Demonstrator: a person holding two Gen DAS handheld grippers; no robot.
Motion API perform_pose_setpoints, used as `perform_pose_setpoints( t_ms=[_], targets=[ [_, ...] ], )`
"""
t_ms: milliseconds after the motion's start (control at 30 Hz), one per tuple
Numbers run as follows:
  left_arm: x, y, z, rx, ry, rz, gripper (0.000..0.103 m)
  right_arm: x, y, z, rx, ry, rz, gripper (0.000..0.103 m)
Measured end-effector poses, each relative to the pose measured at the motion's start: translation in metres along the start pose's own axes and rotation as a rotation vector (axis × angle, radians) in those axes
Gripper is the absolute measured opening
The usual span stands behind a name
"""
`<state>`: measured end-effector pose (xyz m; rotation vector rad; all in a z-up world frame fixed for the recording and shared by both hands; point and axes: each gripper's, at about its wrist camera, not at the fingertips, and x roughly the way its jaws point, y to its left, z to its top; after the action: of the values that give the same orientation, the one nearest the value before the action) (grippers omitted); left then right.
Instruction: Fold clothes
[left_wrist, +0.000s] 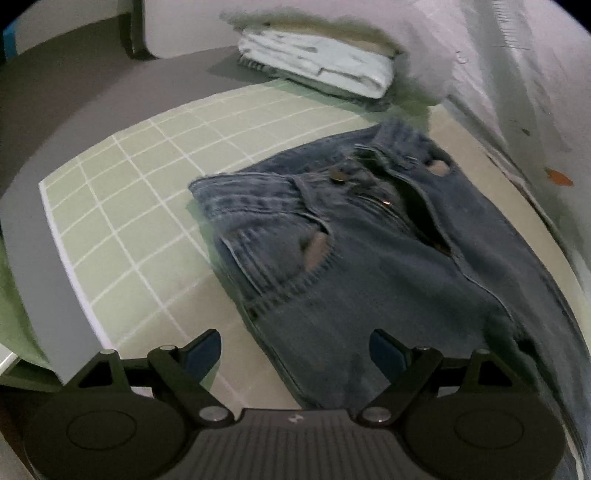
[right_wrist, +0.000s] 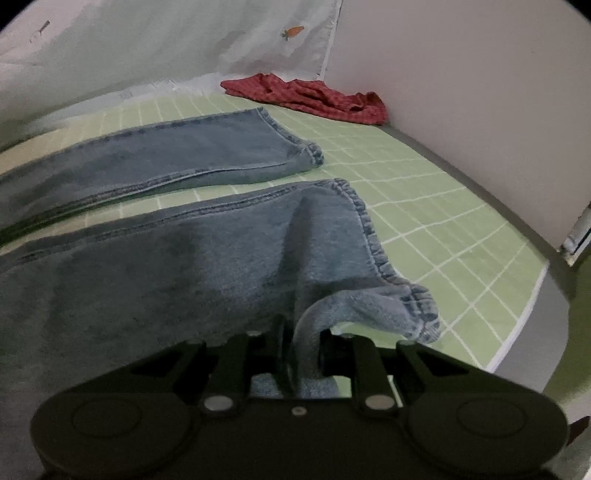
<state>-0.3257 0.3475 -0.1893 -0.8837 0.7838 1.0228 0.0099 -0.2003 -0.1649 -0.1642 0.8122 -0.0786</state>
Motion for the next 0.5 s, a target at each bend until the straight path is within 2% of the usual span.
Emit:
perform_pose_setpoints(
  t_ms=[167,233,267,300,333,433,500],
  targets=[
    [0.019,0.006,0.017,-0.007,0.011,0.001,0.083,-0.003,0.008,0.0,-0.023,0.019,-0.044,0.015],
    [0.02,0.006,0.021,-0.018,-0.005,-0.01,0.061,-0.004,0.009,0.0,-0.031,0.024,-0.052,0.015],
    [0.021,0.007,0.022,-0.03,-0.01,-0.018,0.054,-0.005,0.009,-0.001,-0.024,0.026,-0.052,0.014],
    [0.021,0.008,0.024,-0.043,-0.016,-0.027,0.041,-0.006,0.008,-0.002,-0.013,0.029,-0.05,0.014],
    [0.022,0.009,0.026,-0.066,-0.015,-0.043,0.034,-0.007,0.006,-0.002,0.006,0.031,-0.05,0.013],
    [0.018,0.007,0.025,-0.072,-0.034,-0.024,0.029,-0.014,-0.005,-0.006,0.083,0.021,-0.059,0.012],
    [0.012,0.001,0.023,-0.035,-0.071,0.018,0.028,-0.02,-0.014,-0.008,0.14,0.006,-0.07,0.012]
  ],
)
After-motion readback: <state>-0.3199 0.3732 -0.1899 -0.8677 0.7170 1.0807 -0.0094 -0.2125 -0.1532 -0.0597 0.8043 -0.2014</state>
